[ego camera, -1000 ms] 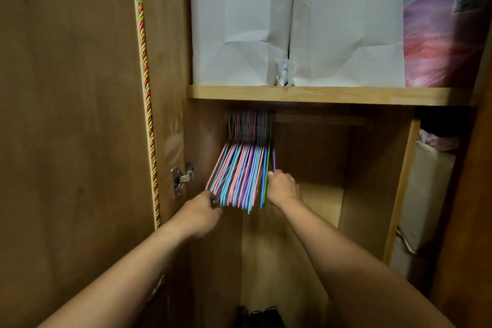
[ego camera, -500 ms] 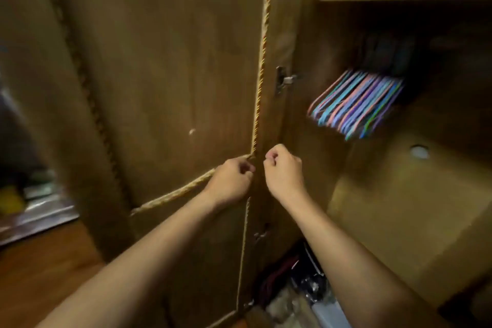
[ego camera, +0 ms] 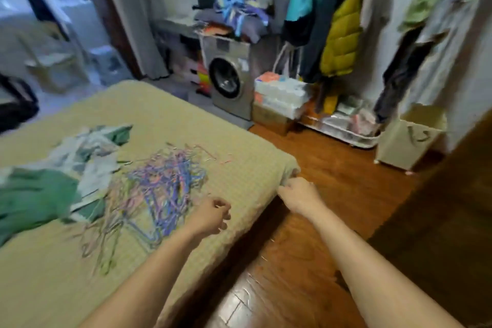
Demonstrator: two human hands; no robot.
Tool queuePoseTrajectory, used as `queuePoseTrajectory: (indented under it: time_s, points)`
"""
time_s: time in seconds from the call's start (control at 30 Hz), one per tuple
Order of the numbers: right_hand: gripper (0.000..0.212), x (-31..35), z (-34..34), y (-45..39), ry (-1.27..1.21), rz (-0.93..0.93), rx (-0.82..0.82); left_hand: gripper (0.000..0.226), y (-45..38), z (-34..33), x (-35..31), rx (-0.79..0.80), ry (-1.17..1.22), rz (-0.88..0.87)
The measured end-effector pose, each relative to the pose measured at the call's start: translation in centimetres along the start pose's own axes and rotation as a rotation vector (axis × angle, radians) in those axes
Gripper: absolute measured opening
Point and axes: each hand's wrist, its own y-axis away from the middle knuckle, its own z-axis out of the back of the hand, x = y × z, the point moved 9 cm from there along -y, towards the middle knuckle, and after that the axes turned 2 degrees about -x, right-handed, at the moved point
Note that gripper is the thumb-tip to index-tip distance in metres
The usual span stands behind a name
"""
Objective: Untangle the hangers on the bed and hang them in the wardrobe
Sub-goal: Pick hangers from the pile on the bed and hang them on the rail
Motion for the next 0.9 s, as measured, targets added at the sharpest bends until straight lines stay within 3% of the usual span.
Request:
queuePoseTrajectory:
  time_s: [0.1,0.3,0.53,0.73,0.9]
  points:
    - [0.039,10.8,-9.1,-2.3,0.068,0.151,0.134,0.013,1.3,10.3,9.5,-0.154,0.162,0.134]
    - [0.032,18.5,-24.1,-5.1,0.007,0.127,0.275,0.013,1.4,21.2,23.5,-0.296,0.318,0.33]
    - [0.036,13.0,-31.8,-9.3,0.122,-0.129,0.409,0.012,-2.3,24.5,28.4,-0.274,0.37,0.439]
    - [0.009,9.5,-35.5,-19.5,-0.243,-0.436,0.459,0.017,-6.3,23.7,30.5,-0.31,0.425,0.566]
    - [0.015,10.2,-39.9,-30.5,-0.515,-0.603,0.477,0.018,-7.9,23.3,30.1,-0.446,0.484,0.708]
